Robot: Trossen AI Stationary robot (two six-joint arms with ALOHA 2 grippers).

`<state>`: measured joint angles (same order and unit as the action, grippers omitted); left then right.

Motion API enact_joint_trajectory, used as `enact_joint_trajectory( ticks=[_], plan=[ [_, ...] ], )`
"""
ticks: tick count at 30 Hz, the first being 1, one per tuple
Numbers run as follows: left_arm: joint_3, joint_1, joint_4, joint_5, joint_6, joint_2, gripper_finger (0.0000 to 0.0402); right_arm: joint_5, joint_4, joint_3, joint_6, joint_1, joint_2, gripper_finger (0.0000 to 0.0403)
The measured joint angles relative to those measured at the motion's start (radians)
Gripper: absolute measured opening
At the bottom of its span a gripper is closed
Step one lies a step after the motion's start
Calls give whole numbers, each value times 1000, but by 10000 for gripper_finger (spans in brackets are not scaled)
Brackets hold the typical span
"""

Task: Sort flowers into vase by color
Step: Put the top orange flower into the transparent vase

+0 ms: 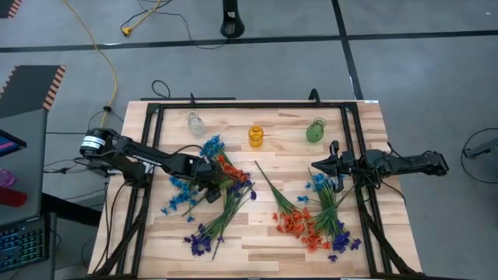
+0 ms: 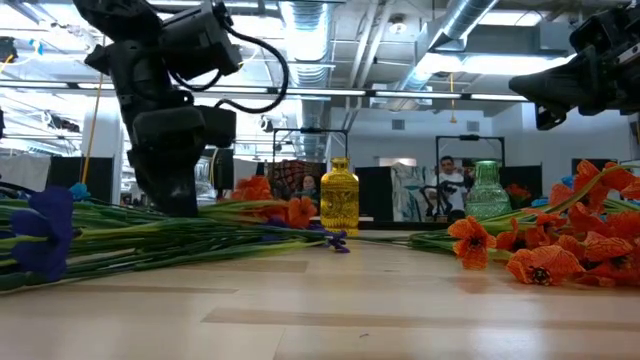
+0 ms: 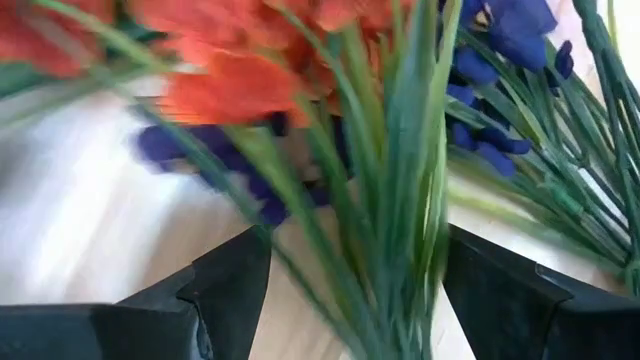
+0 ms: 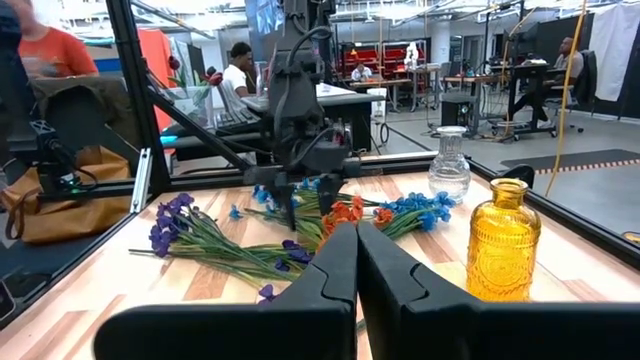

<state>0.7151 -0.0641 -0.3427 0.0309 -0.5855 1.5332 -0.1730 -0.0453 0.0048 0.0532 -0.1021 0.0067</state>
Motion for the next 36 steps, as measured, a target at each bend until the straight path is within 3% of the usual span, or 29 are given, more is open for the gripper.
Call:
enact_joint_trajectory(
  ticks=[10,28,32,36],
  plan=[
    [13,-4,0,10,-10,36,256,-11,-7,0,0,0,-1,32],
    [10,-4,-15,-3,-52,-14,36,-11,-8,0,0,0,-1,32],
    [10,-4,-15,-24,-52,-15,9,-11,-8,0,0,0,-1,32],
    [10,-4,-16,-31,-66,-23,14,-11,-8,0,0,0,-1,32]
  ],
)
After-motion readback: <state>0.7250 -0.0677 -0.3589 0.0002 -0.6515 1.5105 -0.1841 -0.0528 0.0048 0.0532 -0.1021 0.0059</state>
